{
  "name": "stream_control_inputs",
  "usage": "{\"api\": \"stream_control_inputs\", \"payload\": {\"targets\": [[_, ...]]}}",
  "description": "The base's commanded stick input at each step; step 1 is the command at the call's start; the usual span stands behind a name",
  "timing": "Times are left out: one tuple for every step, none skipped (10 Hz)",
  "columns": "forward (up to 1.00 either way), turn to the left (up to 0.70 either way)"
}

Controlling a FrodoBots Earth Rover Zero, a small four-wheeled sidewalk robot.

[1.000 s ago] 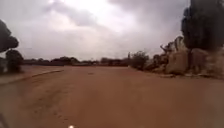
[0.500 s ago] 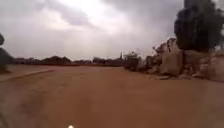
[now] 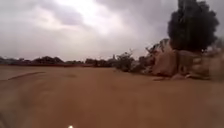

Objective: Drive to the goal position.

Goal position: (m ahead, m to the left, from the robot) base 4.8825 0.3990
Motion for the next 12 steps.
{"api": "stream_control_inputs", "payload": {"targets": [[0.50,0.00],[0.50,0.00],[0.50,0.00],[0.50,0.00],[0.50,0.00],[0.50,0.00],[0.50,0.00],[0.50,0.00],[0.50,0.00],[0.50,0.00],[0.50,0.00],[0.50,0.00]]}}
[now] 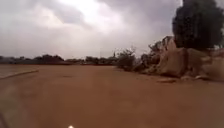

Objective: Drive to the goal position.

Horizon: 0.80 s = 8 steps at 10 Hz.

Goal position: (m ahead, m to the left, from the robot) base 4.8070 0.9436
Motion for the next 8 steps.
{"api": "stream_control_inputs", "payload": {"targets": [[0.50,0.00],[0.50,0.00],[0.50,0.00],[0.50,0.00],[0.50,0.00],[0.50,0.00],[0.50,0.00],[0.50,0.00]]}}
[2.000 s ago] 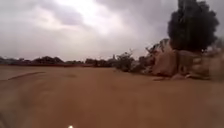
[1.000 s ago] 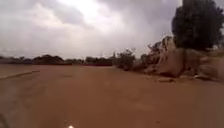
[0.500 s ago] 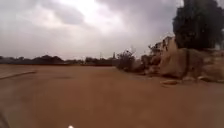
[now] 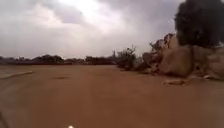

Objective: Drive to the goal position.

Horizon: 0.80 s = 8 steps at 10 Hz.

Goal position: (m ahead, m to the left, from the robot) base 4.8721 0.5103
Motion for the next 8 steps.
{"api": "stream_control_inputs", "payload": {"targets": [[0.50,0.00],[0.50,0.00],[0.50,0.00],[0.50,0.00],[0.50,0.00],[0.50,0.00],[0.50,0.00],[0.50,0.00]]}}
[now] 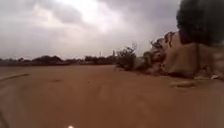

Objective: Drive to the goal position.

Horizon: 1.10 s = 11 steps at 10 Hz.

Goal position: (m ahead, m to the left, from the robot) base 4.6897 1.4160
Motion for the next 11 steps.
{"api": "stream_control_inputs", "payload": {"targets": [[0.50,0.00],[0.50,0.00],[0.50,0.00],[0.50,0.00],[0.50,0.00],[0.50,0.00],[0.50,0.00],[0.50,0.00],[0.50,0.00],[0.50,0.00],[0.50,0.00]]}}
